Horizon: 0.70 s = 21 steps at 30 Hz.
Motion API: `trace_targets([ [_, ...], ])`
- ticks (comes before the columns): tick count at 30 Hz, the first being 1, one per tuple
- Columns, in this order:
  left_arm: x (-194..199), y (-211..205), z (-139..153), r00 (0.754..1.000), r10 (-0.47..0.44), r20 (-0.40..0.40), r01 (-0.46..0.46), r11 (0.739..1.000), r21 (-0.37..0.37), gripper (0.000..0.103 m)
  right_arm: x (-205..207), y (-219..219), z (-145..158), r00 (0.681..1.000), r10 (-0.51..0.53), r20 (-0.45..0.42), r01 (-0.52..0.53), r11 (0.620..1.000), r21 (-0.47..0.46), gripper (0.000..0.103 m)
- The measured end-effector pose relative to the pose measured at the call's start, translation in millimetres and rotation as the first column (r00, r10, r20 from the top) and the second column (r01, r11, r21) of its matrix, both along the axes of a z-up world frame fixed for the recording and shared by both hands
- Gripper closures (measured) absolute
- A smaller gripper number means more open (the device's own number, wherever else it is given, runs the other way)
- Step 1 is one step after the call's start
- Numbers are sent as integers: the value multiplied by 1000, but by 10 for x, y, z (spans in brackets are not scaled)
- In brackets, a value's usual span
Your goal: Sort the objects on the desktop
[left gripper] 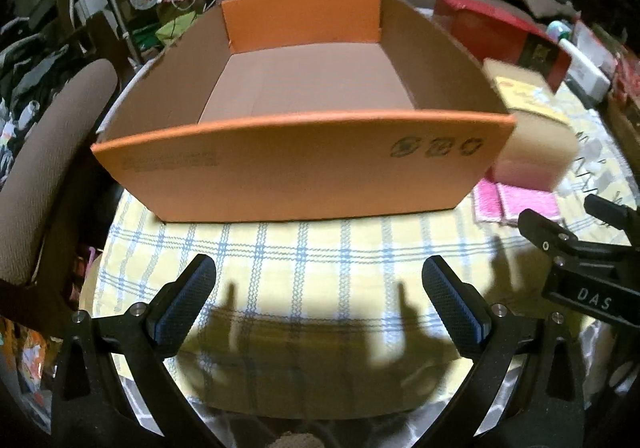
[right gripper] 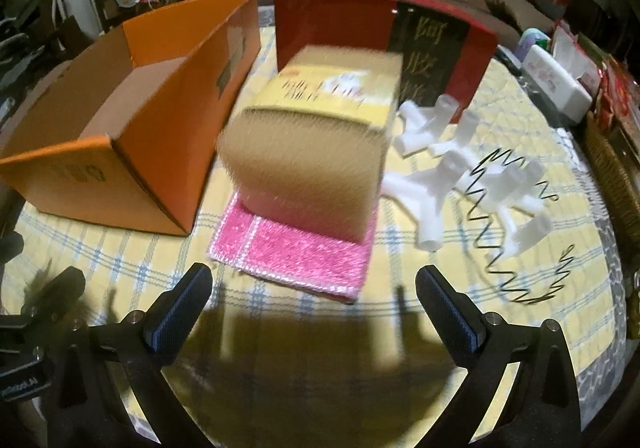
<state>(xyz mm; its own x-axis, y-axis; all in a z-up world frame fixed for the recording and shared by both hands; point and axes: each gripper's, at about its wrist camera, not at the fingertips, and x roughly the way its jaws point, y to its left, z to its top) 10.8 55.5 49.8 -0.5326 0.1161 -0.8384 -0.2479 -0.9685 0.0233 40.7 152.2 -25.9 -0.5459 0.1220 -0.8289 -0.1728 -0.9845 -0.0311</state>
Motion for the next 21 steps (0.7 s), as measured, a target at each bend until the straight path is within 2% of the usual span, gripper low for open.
trace_targets([
  [6,157,81,318,999,-21,-37,22,999,29,0,93,79,212,1000,-24,-19,25,1000,4,0],
  [14,77,178,745,995,-54,-81,59,996,69,0,88,186,538,997,-39,-60,39,999,5,0],
  [21,-136,275,1056,985,-140,-102,149,986,77,0,65,470,847,993,-47,-105,47,999,-7,0],
])
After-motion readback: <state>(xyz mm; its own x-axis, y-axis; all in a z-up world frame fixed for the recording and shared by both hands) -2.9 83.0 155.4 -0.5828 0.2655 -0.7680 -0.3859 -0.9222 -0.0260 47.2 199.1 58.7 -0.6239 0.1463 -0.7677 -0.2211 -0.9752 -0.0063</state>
